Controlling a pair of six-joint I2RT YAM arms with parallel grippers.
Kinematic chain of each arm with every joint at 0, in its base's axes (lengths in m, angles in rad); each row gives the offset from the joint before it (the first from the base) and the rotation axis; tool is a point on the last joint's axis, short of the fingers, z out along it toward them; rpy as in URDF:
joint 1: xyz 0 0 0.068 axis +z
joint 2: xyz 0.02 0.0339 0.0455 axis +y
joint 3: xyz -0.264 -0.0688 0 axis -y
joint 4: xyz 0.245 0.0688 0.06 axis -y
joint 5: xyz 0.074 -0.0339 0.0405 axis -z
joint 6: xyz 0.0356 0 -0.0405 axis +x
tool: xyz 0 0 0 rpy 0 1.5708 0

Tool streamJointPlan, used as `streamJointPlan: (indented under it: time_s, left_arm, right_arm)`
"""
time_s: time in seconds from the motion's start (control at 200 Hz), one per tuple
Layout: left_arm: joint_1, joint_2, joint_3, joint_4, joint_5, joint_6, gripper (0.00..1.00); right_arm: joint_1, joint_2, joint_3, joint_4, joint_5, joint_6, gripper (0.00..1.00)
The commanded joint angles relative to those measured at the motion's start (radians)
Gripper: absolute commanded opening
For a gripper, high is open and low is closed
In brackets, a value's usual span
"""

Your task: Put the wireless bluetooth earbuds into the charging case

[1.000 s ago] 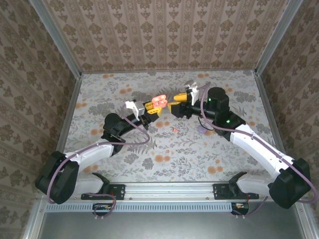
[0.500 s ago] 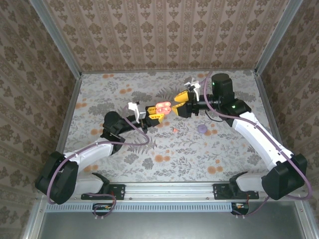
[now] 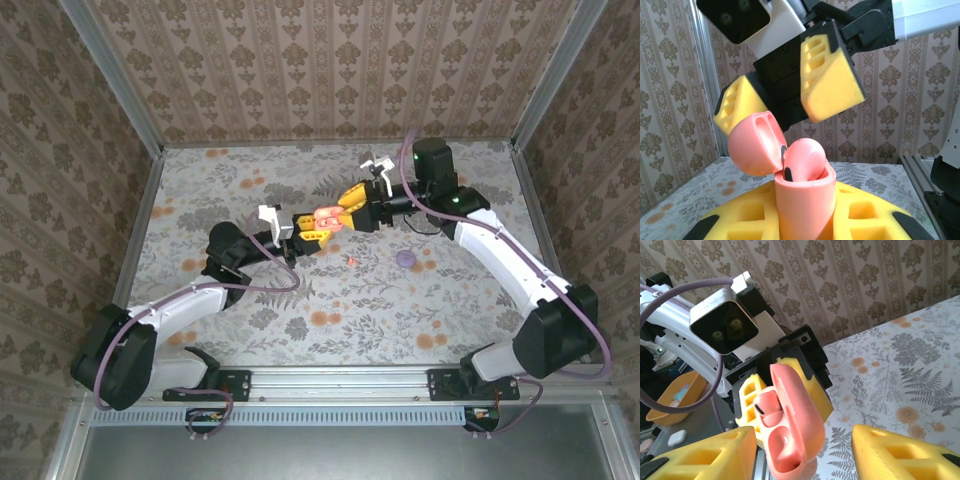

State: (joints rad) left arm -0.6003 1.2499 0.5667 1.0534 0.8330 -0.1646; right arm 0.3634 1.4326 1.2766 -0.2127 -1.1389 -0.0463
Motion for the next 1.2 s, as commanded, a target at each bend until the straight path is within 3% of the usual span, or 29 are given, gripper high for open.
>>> streamJointPlan:
  time_s: [0.0, 0.485, 0.715, 1.195]
  left_arm:
    - [0.004, 0.006, 0.041, 0.02, 0.035, -0.024, 0.16]
    - [0.001, 0.014, 0.052, 0.02, 0.027, -0.03, 0.17]
    - [0.0, 0.017, 0.052, 0.02, 0.013, -0.038, 0.24]
    - [-0.003, 0.022, 0.062, 0.016, 0.002, -0.047, 0.28]
  right_arm:
    - [0.001, 0.025, 0.034, 0.013, -0.066, 0.037, 0.52]
    - [0.019, 0.071, 0.071, 0.006, -0.108, 0.046, 0.27]
    - [0.02, 0.059, 0.068, -0.017, -0.076, 0.016, 0.24]
    - [0.023, 0.039, 0.038, 0.008, -0.028, 0.01, 0.21]
